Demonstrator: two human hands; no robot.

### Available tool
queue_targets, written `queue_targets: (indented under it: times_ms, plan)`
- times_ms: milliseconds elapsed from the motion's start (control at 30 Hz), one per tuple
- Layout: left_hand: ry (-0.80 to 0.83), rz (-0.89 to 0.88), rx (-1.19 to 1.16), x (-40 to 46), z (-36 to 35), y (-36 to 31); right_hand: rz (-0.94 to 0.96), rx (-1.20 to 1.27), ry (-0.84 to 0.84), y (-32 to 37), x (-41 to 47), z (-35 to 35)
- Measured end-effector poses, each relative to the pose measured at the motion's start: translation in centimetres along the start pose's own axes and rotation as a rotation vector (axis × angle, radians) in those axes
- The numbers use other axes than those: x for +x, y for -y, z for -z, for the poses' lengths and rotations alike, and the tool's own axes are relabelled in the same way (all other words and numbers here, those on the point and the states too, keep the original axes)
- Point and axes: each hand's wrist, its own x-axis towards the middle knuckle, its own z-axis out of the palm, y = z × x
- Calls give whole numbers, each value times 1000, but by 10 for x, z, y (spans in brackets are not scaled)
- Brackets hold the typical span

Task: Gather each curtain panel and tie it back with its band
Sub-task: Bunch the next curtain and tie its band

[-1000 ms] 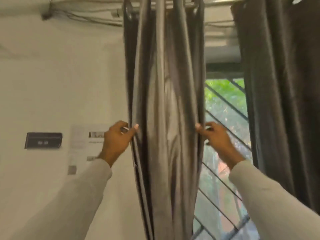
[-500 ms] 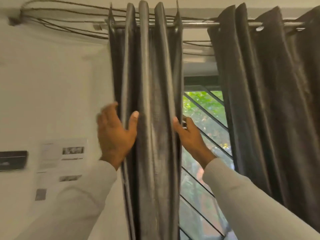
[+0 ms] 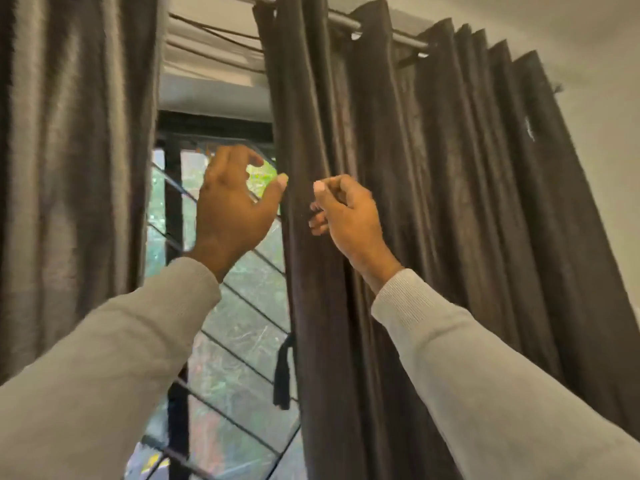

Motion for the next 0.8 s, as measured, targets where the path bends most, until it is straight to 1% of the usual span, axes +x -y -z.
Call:
queue_targets:
  times_ms: [67,133,200,267,333,433,500,533,633,733,800]
  plan:
    - [34,99,-37,5,-38,-18,137,-142,-96,-7,16,39]
    - [100,206,-38,13,-72,-34,251,-372,-267,-23,38,76]
    - [145,308,-8,24,-96,-45,250,-558,-405,-40,62,105]
    - [181,394,34,39,-113,-48,183,-689,-432,-57,86,126]
    - [212,449,69,55,-127,-44,101,-738,-359,-71,108,141]
    - [251,471,126,73,-135,-33,7,-704,-166,-92,135,143]
    - [252,489,177,82,-136,-26,23,-637,-131,-101,151,136]
    - [243,496,182,85,-136,-23,52,-618,-155,-103,156,130]
    - [226,528,78,88,-140,-8,109,-566,-178,-112,169,110]
    - [251,605,-120,87,-141,7,126,-496,-71,-115,170,86]
    - [263,582,-126,85,-145,16,150,-443,-1,-114,171,67]
